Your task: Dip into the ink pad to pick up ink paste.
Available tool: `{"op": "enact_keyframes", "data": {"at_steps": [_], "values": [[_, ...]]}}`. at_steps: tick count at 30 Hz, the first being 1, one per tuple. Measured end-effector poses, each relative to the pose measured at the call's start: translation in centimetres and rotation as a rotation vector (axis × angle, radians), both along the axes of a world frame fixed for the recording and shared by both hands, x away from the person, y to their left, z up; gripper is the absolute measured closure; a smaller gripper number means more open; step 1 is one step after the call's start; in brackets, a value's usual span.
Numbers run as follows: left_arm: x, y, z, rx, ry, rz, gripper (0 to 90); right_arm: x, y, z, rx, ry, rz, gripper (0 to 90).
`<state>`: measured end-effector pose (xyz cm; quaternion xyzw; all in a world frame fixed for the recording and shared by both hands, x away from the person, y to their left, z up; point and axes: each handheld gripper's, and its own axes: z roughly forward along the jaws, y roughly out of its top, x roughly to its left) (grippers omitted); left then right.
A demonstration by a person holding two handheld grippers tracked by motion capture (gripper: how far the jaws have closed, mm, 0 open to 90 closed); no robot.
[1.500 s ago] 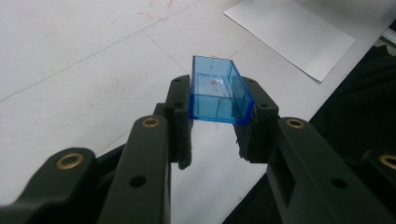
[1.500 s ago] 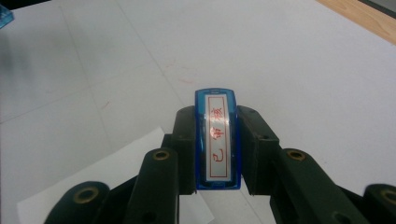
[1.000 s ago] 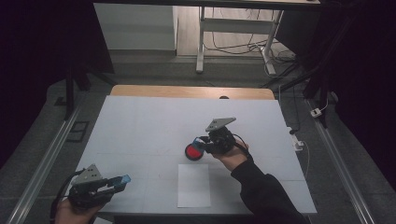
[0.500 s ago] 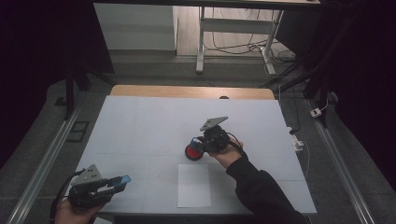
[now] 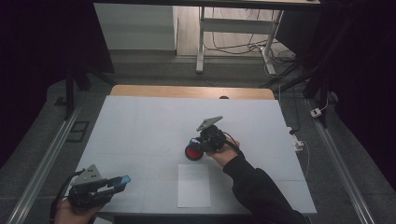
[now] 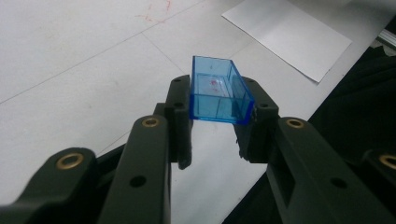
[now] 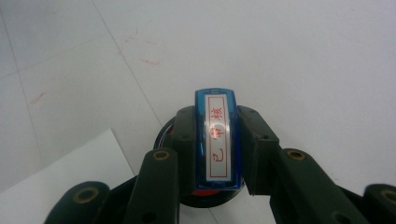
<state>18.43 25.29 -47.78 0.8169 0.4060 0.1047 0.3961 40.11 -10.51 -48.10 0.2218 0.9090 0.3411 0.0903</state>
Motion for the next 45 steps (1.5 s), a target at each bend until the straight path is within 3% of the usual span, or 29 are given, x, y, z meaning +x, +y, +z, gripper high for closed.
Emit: {"op": "enact_keyframes", "data": {"at_steps": [7, 15, 30, 38, 45], "values": [[0.0, 0.0, 0.0, 0.002, 0.002, 0.001, 68.3, 0.5, 0.0, -0.1, 0.007, 0.042, -0.013, 71.3], [0.1, -0.1, 0.0, 0.004, 0.005, 0.0, 68.3, 0.7, 0.5, 0.1, -0.028, 0.058, -0.015, 71.5], [0.2, -0.1, 0.0, 0.01, 0.006, -0.002, 68.3, -0.5, 1.7, 0.2, -0.118, -0.047, 0.01, 71.5], [0.2, -0.1, 0.0, 0.007, 0.008, -0.002, 68.3, 0.3, 0.7, 0.0, -0.039, 0.031, -0.011, 71.5], [0.2, -0.1, 0.0, 0.004, 0.009, -0.001, 68.3, 0.4, 0.5, 0.0, -0.026, 0.033, -0.011, 71.3]]}}
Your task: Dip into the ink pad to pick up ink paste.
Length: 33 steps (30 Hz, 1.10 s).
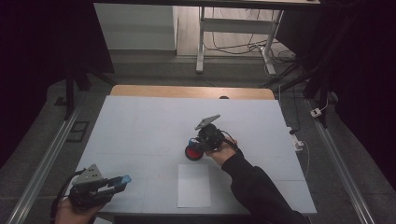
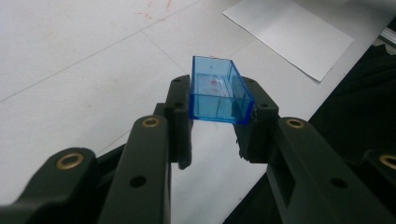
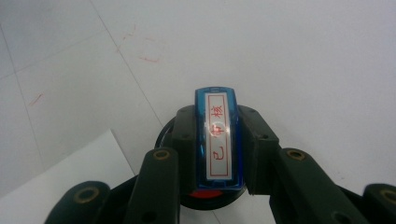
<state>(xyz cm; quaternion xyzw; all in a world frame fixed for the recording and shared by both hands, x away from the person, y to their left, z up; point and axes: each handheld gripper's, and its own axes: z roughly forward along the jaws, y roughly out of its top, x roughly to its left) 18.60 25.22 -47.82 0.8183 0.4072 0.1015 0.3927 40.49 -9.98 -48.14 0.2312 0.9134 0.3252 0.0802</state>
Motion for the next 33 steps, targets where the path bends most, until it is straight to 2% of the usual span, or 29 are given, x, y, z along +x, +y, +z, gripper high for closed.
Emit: {"op": "enact_keyframes", "data": {"at_steps": [10, 12, 13, 16, 20, 33], "values": [[0.0, 0.1, 0.0, -0.003, 0.0, 0.002, 68.3, -0.4, -0.2, 0.1, 0.01, -0.029, -0.011, 70.9], [0.0, 0.1, 0.0, -0.004, 0.0, 0.002, 68.3, -0.5, -0.2, 0.3, 0.011, -0.051, -0.02, 70.9], [0.0, 0.1, 0.0, -0.005, 0.0, 0.003, 68.3, -0.5, -0.3, 0.5, 0.015, -0.065, -0.02, 70.9], [0.0, 0.1, 0.0, -0.006, 0.0, 0.004, 68.3, -0.6, -0.6, 1.2, 0.052, -0.07, -0.026, 70.9], [0.0, 0.1, 0.0, -0.006, 0.002, 0.004, 68.3, -0.9, -0.9, 1.9, 0.072, -0.064, -0.023, 70.9], [0.0, 0.1, 0.0, -0.009, 0.002, 0.005, 68.3, -1.2, -0.1, 1.0, 0.022, -0.035, 0.025, 70.9]]}}
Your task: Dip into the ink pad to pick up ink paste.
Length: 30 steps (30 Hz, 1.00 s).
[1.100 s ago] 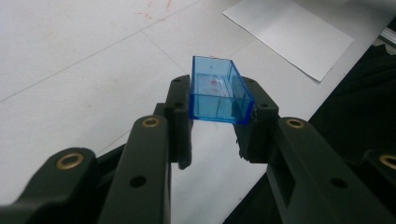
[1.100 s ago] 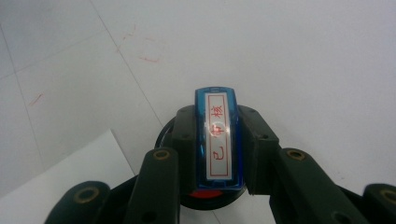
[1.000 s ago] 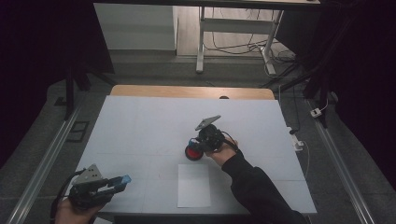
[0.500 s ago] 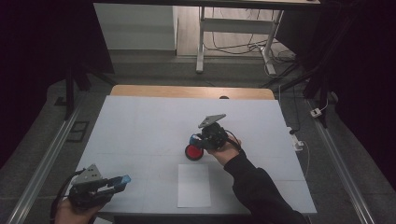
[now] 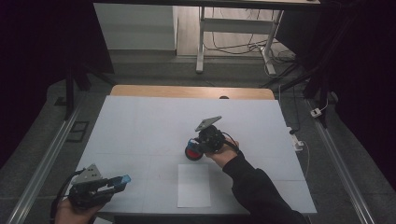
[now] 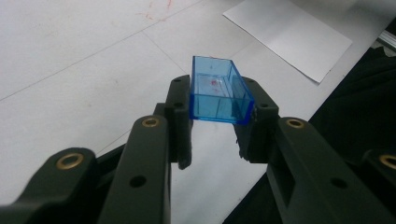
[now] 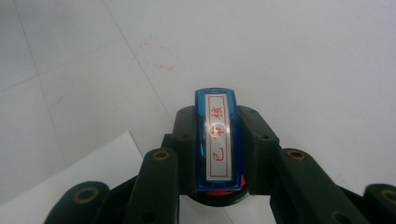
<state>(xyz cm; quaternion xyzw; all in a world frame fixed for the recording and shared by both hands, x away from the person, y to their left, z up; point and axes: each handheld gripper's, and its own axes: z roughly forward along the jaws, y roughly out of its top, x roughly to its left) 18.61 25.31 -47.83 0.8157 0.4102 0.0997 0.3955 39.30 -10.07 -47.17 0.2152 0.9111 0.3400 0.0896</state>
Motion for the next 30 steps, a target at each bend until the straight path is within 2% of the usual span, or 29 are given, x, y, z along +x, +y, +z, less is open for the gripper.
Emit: {"op": "enact_keyframes", "data": {"at_steps": [12, 19, 22, 30], "values": [[0.0, 0.0, 0.0, 0.001, 0.0, 0.0, 68.3, 0.1, 0.4, -0.9, -0.02, 0.023, 0.005, 70.9], [0.0, 0.0, 0.0, 0.003, 0.001, 0.001, 68.3, 0.2, 0.5, -0.9, -0.026, 0.043, -0.012, 71.2], [0.0, 0.0, 0.0, 0.003, 0.003, 0.001, 68.3, 0.1, 0.6, -0.9, -0.029, 0.039, -0.016, 71.3], [0.1, -0.1, 0.0, 0.004, 0.005, 0.001, 68.3, -0.6, 1.3, -0.9, -0.076, -0.03, 0.001, 71.4]]}}
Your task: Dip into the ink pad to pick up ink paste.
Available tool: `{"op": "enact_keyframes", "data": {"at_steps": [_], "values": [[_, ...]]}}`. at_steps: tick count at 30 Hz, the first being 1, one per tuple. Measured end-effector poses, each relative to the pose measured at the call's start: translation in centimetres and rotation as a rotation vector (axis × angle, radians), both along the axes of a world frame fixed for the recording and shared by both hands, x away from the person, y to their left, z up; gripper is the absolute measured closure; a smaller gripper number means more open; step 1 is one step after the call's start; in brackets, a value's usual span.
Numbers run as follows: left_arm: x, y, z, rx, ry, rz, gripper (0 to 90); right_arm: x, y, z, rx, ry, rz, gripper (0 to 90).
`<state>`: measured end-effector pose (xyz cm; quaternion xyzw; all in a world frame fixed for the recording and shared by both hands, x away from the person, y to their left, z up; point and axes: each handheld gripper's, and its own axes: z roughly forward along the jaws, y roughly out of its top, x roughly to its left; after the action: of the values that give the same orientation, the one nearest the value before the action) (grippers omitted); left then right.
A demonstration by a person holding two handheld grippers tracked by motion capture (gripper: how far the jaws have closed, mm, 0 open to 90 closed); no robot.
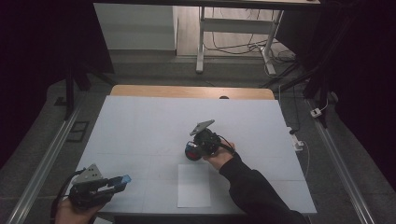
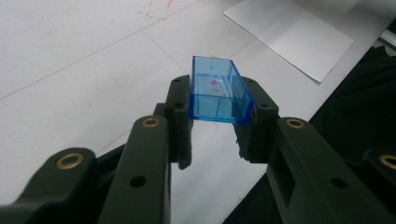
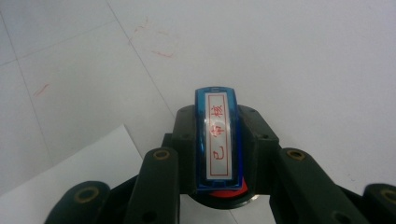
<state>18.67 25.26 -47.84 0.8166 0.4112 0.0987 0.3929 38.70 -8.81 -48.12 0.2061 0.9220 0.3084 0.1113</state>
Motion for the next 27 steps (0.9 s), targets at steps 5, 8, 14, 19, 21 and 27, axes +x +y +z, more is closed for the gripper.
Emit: {"op": "enact_keyframes", "data": {"at_steps": [5, 8, 14, 19, 21, 27], "values": [[0.0, 0.0, 0.0, 0.001, 0.001, -0.001, 68.3, 0.1, -0.1, 0.0, 0.015, 0.018, -0.008, 71.3], [0.1, 0.0, 0.0, 0.004, 0.002, -0.001, 68.3, 0.6, -0.5, -0.1, 0.047, 0.055, -0.017, 71.4], [0.0, -0.2, 0.0, 0.015, -0.001, -0.005, 68.4, 1.6, -1.4, -0.4, 0.12, 0.123, -0.025, 71.4], [0.0, -0.1, 0.0, 0.013, -0.001, -0.002, 68.4, 1.6, -1.5, -0.5, 0.127, 0.127, -0.026, 71.4], [0.0, -0.1, 0.0, 0.01, 0.001, 0.0, 68.4, 1.5, -1.4, -0.5, 0.124, 0.117, -0.023, 71.3], [0.1, -0.1, 0.0, 0.008, 0.003, -0.007, 68.4, 0.6, -0.7, -0.4, 0.079, 0.05, -0.016, 71.3]]}}
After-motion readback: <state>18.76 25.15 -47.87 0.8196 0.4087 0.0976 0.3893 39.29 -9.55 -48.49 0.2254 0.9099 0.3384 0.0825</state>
